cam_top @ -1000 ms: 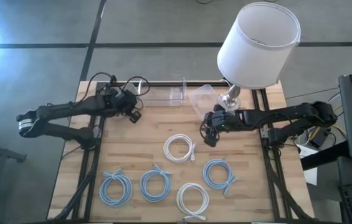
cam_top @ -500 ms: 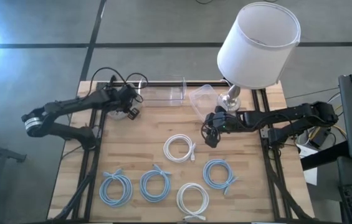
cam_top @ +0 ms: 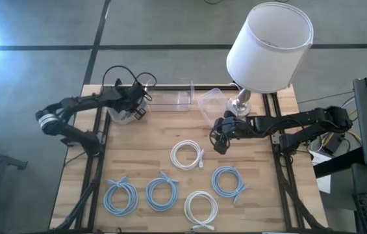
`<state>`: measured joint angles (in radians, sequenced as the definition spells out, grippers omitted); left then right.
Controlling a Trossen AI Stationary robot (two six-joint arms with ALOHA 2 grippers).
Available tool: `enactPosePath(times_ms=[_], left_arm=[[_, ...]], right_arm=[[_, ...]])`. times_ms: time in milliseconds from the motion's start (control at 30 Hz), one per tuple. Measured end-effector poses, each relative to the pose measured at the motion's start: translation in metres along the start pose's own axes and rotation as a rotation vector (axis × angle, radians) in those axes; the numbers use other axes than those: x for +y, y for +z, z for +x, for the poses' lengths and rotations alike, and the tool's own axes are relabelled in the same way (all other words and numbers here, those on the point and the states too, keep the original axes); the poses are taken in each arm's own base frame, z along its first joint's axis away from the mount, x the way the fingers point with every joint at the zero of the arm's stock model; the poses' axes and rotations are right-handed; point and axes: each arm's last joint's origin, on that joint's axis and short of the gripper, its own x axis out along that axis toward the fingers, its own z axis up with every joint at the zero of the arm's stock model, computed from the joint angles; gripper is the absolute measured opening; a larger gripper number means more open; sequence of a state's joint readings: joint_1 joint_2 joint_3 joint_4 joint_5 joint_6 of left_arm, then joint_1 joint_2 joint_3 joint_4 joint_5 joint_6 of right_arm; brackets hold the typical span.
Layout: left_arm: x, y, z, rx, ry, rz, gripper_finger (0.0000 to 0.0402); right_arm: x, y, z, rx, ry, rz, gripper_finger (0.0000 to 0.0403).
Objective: Pick & Place USB Port
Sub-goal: Put the light blue charger cable into the gray bin, then put the left light blue HDMI cable into the transparent bin
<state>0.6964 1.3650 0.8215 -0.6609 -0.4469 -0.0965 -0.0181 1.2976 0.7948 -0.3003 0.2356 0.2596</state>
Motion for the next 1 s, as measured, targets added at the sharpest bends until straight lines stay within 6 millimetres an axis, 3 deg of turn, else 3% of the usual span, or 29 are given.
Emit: enactPosePath(times_ms=[267, 433, 600, 1000], left_arm=[[0.003, 0.001, 0.033, 0.116, 0.033, 0.006, 0.0053], [0.0, 0.0, 0.042, 0.148, 0.033, 0.038, 0.0053], [0.0, 0.001, 0.044, 0.146, 0.033, 0.048, 0.007], [0.005, 0.003, 0.027, 0.081, 0.026, 0.045, 0.0169]], right_arm=[[0.0, 0.0, 0.0, 0.0, 0.0, 0.0, 0.015], [0.0, 0.0, 0.0, 0.0, 0.0, 0.0, 0.015], [0.0, 0.0, 0.0, 0.0, 0.0, 0.0, 0.015], [0.0, 0.0, 0.0, 0.0, 0.0, 0.0, 0.015]])
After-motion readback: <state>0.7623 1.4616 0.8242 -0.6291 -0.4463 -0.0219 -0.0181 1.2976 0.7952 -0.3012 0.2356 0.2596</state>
